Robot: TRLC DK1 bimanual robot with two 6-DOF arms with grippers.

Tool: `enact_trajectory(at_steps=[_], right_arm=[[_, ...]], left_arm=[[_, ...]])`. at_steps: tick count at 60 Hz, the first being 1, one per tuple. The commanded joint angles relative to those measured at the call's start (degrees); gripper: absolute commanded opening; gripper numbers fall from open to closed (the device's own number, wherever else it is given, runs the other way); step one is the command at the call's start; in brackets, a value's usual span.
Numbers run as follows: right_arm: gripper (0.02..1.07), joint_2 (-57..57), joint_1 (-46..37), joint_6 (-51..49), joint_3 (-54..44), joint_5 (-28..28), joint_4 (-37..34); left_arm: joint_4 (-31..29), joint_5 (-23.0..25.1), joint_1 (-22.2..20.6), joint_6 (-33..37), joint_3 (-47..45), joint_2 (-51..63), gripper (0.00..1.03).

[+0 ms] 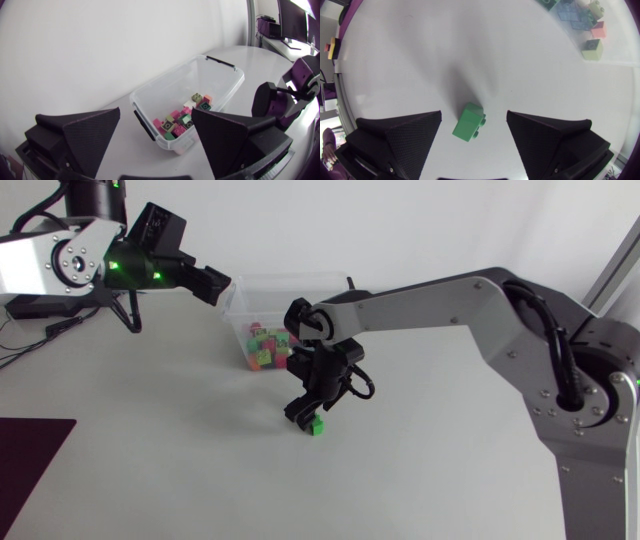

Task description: Place the duplo bricks in the container

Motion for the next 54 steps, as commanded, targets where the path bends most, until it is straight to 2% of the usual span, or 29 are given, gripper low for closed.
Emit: enact_trajectory(at_steps=[1, 10, 26, 33, 54], right_arm=[[0.9, 1.9, 0.4, 1.5, 0.0, 0.8, 0.1], [0.72, 2.8, 0.4, 1.6, 0.0, 1.4, 0.8], [0.13, 1.9, 0.0, 1.3, -0.5, 1.8, 0.9], [0.12, -0.2, -0.4, 1.2, -0.7, 2.2, 0.6], [0.12, -7.1, -3.0, 1.1, 3.6, 3.0, -1.9]], left_arm=[[2.7, -0.6, 0.8, -1.5, -4.3, -4.2, 0.99], [7.6, -3.0, 1.1, -1.5, -10.8, -9.1, 0.99], [14.7, -4.7, 1.8, -2.9, -19.6, -15.4, 0.99], [17.9, -5.5, 2.6, -5.1, -23.3, -17.3, 0.99], [24.2, -6.6, 3.5, -4.6, -33.3, -22.7, 0.99]])
